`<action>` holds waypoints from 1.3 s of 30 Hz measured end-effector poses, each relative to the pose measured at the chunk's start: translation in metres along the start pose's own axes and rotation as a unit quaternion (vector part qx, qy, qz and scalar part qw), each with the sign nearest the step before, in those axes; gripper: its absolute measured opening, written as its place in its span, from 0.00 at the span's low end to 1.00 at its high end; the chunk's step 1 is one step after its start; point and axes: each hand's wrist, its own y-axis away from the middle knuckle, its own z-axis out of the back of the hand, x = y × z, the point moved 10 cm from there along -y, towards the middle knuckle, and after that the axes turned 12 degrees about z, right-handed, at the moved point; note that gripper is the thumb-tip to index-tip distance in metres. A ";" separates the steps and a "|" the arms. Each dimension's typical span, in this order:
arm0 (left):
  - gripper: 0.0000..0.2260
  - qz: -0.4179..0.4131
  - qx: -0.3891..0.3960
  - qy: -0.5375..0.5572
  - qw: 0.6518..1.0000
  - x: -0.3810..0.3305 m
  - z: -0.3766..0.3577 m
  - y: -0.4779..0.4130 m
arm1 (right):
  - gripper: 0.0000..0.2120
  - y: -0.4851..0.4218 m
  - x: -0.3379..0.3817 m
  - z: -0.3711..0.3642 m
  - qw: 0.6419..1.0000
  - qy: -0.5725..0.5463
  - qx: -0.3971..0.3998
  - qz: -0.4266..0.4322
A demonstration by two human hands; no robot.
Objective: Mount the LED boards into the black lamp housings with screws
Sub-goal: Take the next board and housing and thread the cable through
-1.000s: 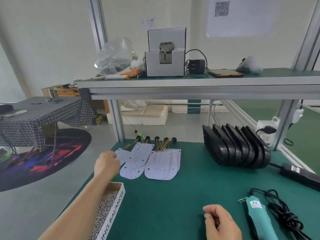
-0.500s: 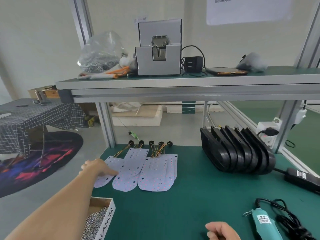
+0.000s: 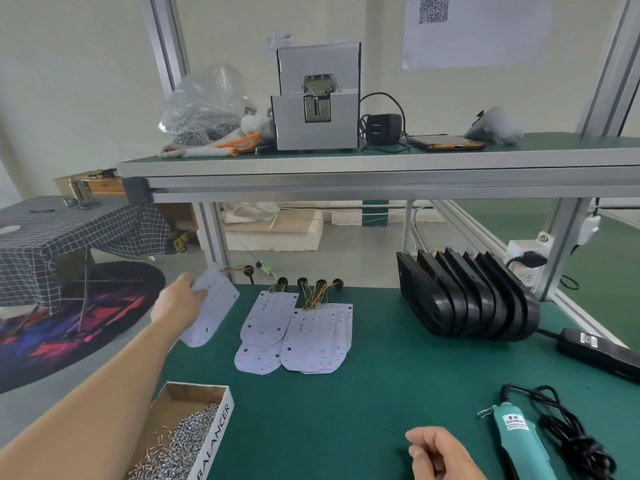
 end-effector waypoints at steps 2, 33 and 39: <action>0.12 -0.020 -0.011 0.050 0.998 -0.007 0.014 0.007 | 0.30 0.002 0.004 0.002 1.000 0.013 -0.019 -0.008; 0.24 -0.107 0.393 0.491 0.770 -0.071 0.045 0.283 | 0.21 -0.239 0.017 -0.002 0.826 0.526 0.178 0.093; 0.06 -0.084 0.409 0.515 0.749 -0.063 0.038 0.285 | 0.04 -0.241 -0.003 0.024 0.908 0.392 0.148 -0.015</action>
